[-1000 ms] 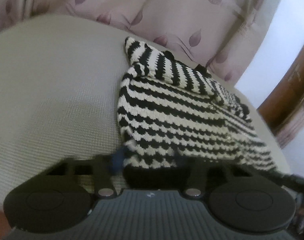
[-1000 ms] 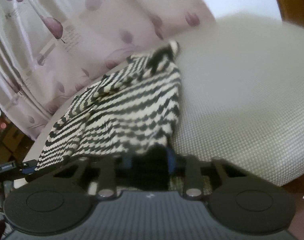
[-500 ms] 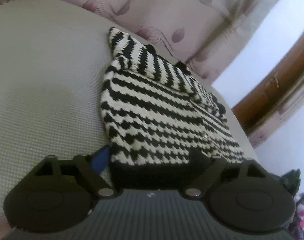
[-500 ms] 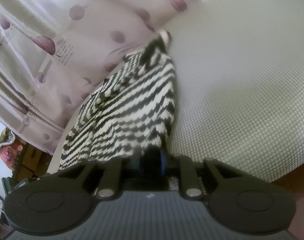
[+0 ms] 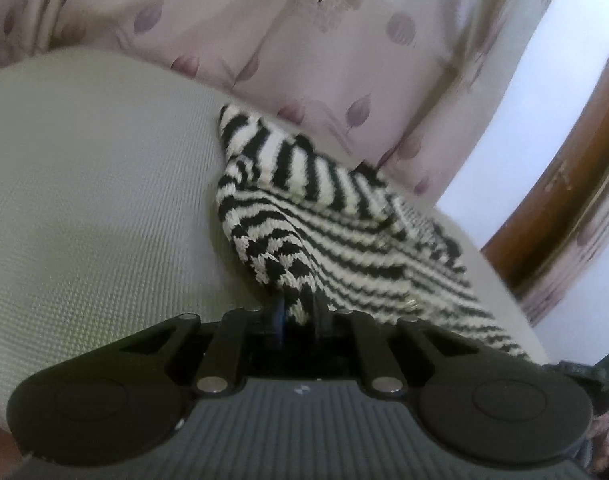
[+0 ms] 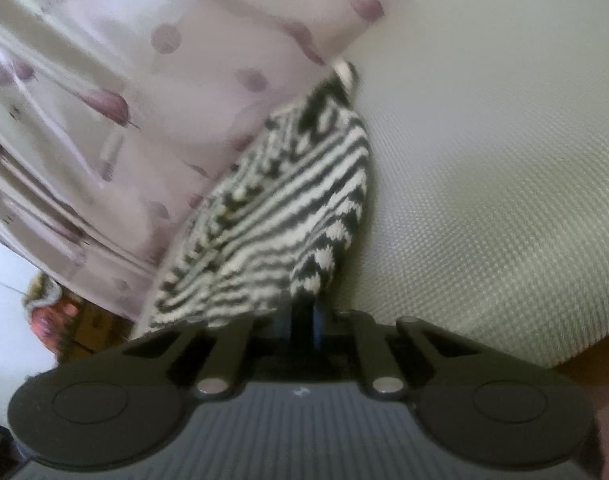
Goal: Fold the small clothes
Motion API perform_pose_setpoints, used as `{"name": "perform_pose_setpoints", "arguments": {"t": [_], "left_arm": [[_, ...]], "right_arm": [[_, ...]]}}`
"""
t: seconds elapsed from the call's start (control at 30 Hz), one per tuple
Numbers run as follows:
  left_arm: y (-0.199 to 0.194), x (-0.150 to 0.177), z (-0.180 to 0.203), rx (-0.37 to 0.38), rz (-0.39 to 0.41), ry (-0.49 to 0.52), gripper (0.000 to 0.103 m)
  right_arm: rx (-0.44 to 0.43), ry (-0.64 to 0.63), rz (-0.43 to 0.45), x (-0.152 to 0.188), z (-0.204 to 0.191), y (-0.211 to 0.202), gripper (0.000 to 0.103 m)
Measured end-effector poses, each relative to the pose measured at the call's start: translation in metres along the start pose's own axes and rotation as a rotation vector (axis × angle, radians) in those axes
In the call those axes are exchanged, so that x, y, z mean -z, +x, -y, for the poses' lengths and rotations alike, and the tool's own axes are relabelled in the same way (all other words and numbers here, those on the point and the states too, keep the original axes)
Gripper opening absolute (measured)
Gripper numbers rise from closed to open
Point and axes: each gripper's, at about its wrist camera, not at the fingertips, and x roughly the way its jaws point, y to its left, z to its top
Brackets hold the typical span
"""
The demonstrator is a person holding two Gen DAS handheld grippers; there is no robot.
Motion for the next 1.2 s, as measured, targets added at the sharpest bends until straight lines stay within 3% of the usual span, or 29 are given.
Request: {"name": "perform_pose_setpoints", "arguments": {"t": [0.2,0.57,0.73,0.93,1.07,1.2], "left_arm": [[-0.025,-0.005,0.009,0.018,0.019,0.025,0.014],[-0.043,0.008,0.012,0.023,-0.079,0.093,0.014],[-0.050,0.002,0.016,0.062,-0.058,0.061,0.014],[-0.036,-0.025,0.023,0.114,0.016,-0.026,0.014],[-0.015,-0.058,0.026,0.123,0.078,-0.073,0.014],[0.030,-0.098,0.023,0.086,0.124,-0.121,0.014]], "right_arm": [[-0.059,0.046,0.061,0.005,-0.002,-0.024,0.008],[-0.073,0.105,0.060,0.033,-0.001,-0.061,0.008],[-0.097,0.151,0.071,0.039,-0.006,-0.080,0.008],[-0.164,0.163,0.098,0.008,-0.022,-0.077,0.008],[-0.188,0.145,0.109,-0.030,-0.033,-0.062,0.008],[-0.188,0.118,0.125,-0.081,-0.038,-0.030,0.008]]}}
